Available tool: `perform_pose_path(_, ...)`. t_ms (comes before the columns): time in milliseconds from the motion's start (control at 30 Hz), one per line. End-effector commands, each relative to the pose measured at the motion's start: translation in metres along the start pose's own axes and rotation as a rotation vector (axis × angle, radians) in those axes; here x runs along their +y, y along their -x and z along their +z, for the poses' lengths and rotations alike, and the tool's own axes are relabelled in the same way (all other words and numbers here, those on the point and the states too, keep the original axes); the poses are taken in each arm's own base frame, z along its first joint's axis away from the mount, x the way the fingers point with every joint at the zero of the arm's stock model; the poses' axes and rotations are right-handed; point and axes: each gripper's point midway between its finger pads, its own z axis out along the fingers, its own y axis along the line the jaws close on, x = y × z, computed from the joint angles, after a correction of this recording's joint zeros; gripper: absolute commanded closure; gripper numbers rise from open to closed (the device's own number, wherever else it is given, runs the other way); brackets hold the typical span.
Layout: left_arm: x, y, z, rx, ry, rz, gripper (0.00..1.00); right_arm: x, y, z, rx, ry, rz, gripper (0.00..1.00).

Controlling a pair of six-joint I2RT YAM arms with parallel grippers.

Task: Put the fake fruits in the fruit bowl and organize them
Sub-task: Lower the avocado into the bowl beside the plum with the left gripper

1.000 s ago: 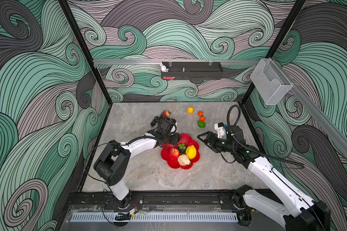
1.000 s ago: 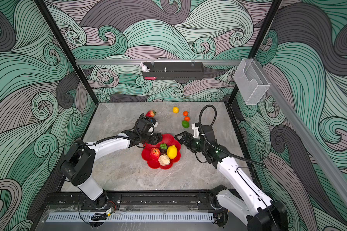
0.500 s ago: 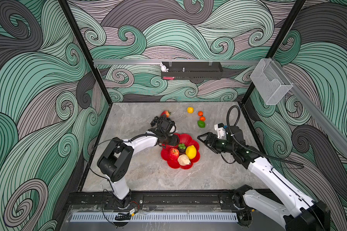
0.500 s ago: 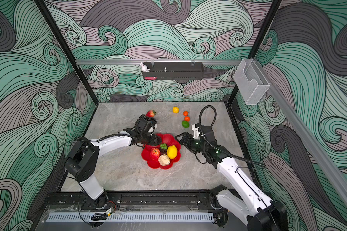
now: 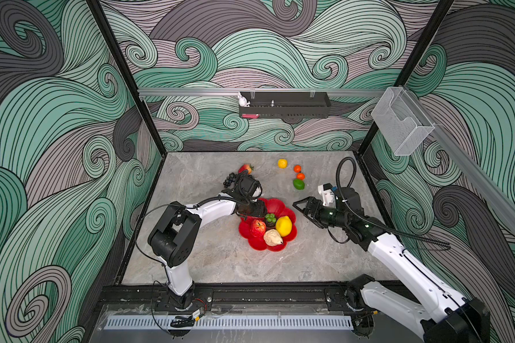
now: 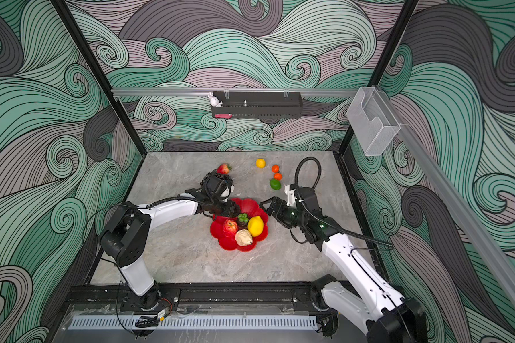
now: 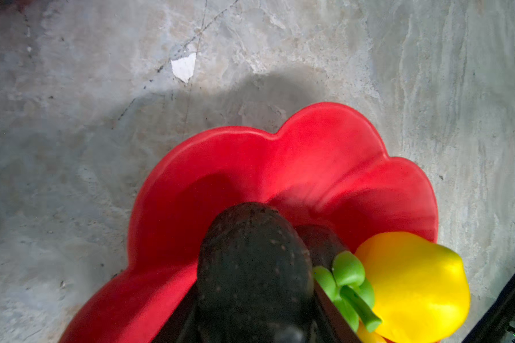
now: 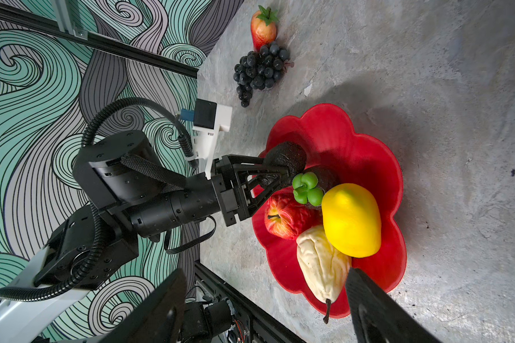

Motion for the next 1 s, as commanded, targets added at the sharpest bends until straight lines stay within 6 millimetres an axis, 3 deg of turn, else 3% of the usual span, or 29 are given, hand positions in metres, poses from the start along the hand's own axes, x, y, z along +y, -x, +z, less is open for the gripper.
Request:
perform_pose_path(0,0.004,0.007,-0.021,-0.039,0.024,-0.038,0.49,-0.003,-0.002,0.001,0.004,0.003,0.002,0.15)
perform_pose_path(167,0.008,0.007,-0.031,-0.039,0.047,-0.068,0.49,-0.003,-0.002,0.001,0.005,0.004,0.004,0.15)
perform_pose_path(500,0.023,-0.019,-0.04,0.065,0.102,-0.134,0.49,-0.005,-0.003,0.001,0.005,-0.002,0.006,0.15)
perform_pose_path(967,0.021,-0.018,-0.028,0.102,0.078,-0.153,0.4,-0.004,-0.003,0.0,0.006,0.002,0.011,0.15)
